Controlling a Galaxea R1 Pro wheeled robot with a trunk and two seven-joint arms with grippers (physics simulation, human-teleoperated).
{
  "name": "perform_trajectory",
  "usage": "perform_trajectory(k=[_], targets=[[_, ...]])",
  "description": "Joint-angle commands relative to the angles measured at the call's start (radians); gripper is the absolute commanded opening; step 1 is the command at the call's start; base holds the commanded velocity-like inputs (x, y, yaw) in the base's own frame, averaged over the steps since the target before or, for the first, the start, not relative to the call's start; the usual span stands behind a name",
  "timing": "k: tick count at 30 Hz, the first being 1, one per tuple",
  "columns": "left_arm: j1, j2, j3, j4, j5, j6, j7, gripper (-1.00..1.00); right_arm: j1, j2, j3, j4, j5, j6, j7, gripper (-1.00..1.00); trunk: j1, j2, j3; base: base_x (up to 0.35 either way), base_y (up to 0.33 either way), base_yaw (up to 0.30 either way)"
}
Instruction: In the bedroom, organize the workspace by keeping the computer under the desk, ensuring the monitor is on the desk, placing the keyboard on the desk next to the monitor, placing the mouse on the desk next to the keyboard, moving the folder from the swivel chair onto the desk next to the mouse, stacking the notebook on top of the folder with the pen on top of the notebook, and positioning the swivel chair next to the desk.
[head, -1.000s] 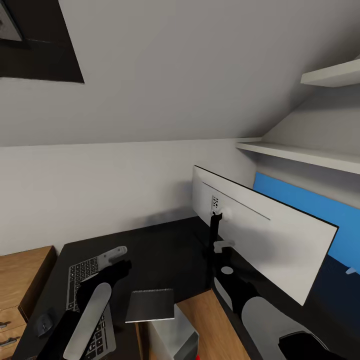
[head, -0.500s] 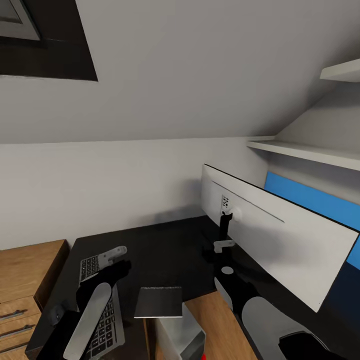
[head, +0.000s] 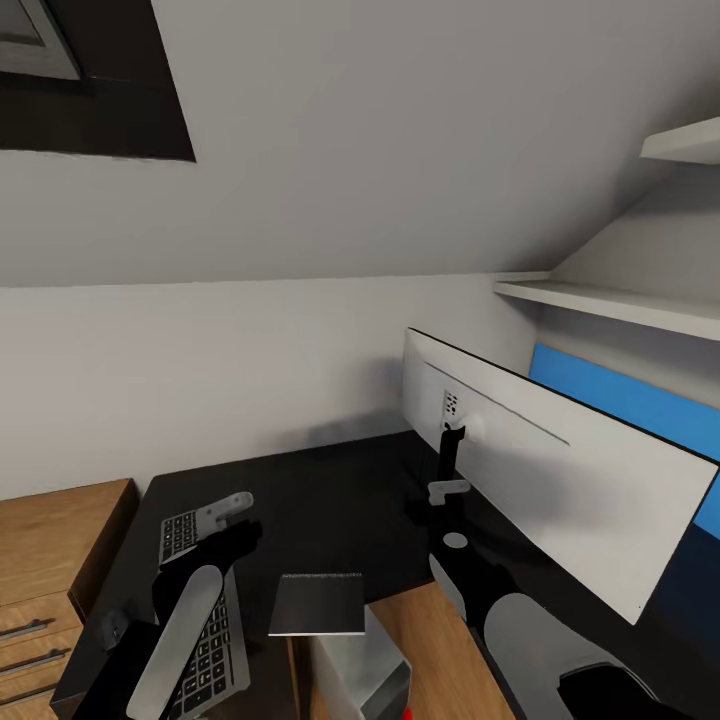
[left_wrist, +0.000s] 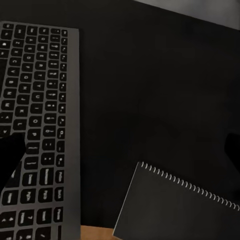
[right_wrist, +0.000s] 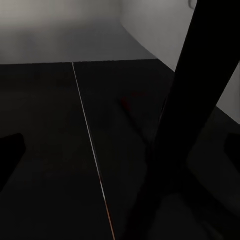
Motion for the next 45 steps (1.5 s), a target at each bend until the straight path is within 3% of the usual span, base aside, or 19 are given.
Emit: perform_trajectory(k=[1,28,29,30,40,45], targets=[[-0.001,0.001,-0.002,-0.001,0.008,0.001,0.010,1.00,-0.001,0.000,0.007,0.001,0.003,-0.001,-0.008,1.00,0.000,-0.001,-0.001,0.000,0.000,0.000],[-0.001,0.001,-0.007,-0.001,0.005,0.038,0.015,1.00,-0.001,-0.003,0.005,0.004,0.006,-0.002,-0.010,1.00,0.000,-0.001,-0.001,0.015,-0.018,0.000],[-0.001,0.001,-0.010,-0.001,0.005,0.038,0.019,1.00,-0.001,-0.003,0.005,0.004,0.006,-0.002,-0.010,1.00,0.000,-0.001,-0.001,0.133,-0.146,0.000],[-0.001,0.001,-0.036,-0.001,0.004,0.037,0.053,1.00,-0.001,-0.003,0.005,0.004,0.007,-0.002,-0.011,1.00,0.000,-0.001,-0.001,0.054,-0.058,0.000],[-0.001,0.001,-0.057,-0.001,0.004,0.034,0.072,1.00,-0.001,-0.003,0.005,0.004,0.008,-0.002,-0.011,1.00,0.000,-0.001,-0.001,0.077,-0.029,0.000],[-0.001,0.002,-0.088,-0.001,0.004,0.034,0.074,1.00,-0.001,-0.003,0.005,0.004,0.009,-0.002,-0.012,1.00,0.000,-0.001,-0.001,0.185,-0.085,0.000]])
